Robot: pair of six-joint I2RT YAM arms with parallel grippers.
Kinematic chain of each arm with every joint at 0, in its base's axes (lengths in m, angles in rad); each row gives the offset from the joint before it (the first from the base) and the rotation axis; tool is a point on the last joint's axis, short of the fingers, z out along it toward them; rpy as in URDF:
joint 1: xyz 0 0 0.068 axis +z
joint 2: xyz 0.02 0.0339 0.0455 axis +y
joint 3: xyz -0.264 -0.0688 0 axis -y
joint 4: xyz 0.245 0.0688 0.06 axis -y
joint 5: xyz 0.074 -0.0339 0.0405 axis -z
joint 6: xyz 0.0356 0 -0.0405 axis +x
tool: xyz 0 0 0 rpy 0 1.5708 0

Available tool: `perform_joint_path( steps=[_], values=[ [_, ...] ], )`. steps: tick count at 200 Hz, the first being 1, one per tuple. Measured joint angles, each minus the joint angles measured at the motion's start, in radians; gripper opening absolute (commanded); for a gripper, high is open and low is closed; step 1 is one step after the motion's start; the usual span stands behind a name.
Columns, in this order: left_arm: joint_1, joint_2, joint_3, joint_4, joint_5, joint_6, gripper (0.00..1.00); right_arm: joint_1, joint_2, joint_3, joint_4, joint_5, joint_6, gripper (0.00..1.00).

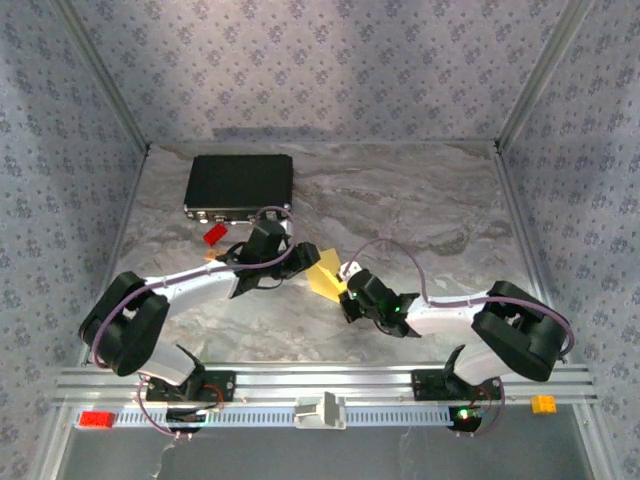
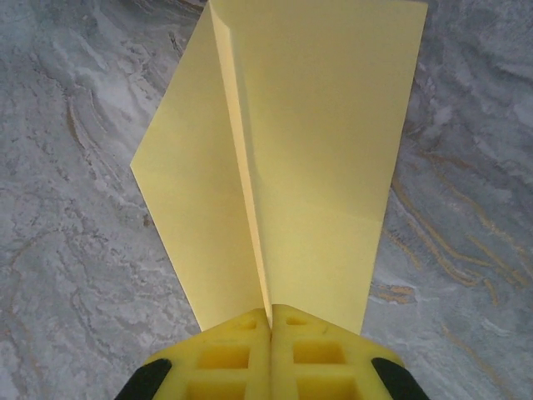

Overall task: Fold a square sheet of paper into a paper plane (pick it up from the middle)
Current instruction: Fourth fold the wing at the center of the table.

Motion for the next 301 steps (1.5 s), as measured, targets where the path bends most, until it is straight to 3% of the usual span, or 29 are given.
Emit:
perform_joint_path(
  steps=[63,105,218,248,301],
  values=[
    [0.002,0.000,-0.008,-0.023,-0.010,0.003,0.51,-0.097,0.006,-0.043,0.091,-0.206,0.115,0.00],
    [0.002,0.000,-0.008,-0.022,-0.006,0.016,0.62,-0.130,0.006,-0.045,0.122,-0.293,0.153,0.03],
    [0.002,0.141,0.051,-0.024,0.031,-0.017,0.68,-0.020,0.005,0.026,-0.032,-0.114,0.046,0.10],
    [0.002,0.184,0.095,-0.062,0.032,-0.026,0.59,0.019,0.005,0.045,-0.058,-0.056,0.010,0.12],
    [0.002,0.196,0.113,-0.101,0.036,-0.038,0.31,0.072,0.005,0.063,-0.098,0.042,-0.046,0.16]
  ],
)
